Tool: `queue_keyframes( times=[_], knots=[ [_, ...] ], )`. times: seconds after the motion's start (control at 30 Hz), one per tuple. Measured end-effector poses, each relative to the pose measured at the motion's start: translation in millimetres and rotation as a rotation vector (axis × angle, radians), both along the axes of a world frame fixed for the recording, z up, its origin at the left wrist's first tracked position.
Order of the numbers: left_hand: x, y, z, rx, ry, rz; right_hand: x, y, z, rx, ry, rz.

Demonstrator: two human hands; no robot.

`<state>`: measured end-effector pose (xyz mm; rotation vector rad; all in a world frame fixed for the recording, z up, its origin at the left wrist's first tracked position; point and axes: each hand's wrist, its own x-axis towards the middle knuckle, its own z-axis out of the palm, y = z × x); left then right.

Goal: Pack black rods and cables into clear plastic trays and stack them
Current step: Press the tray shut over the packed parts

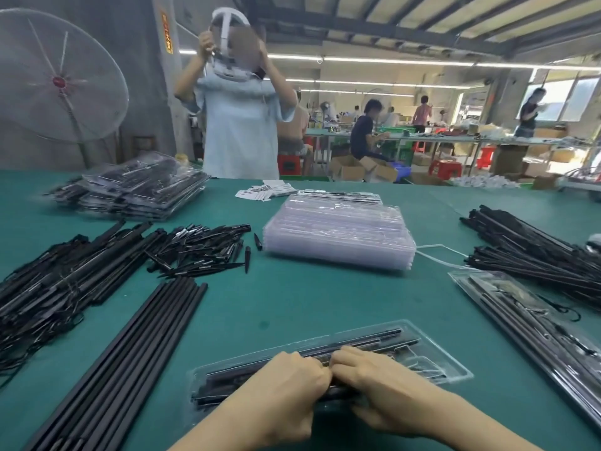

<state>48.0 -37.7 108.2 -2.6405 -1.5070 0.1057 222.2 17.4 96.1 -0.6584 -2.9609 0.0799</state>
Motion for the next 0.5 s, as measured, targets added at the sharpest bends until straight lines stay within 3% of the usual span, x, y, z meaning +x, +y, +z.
queue_keyframes(
  times=[0.1,0.3,0.5],
  knots=[
    [2,-5,1,0.072,-0.025,0.052,1,-1,2,0.05,0.001,-0.019],
    [23,-17,-11,0.294,-0.162,0.201,-2,-9,-13,0.344,0.289,-0.063],
    [14,-19,-14,0.327,-0.18,0.215,-5,-8,-16,0.4,0.309,-0.098]
  ],
)
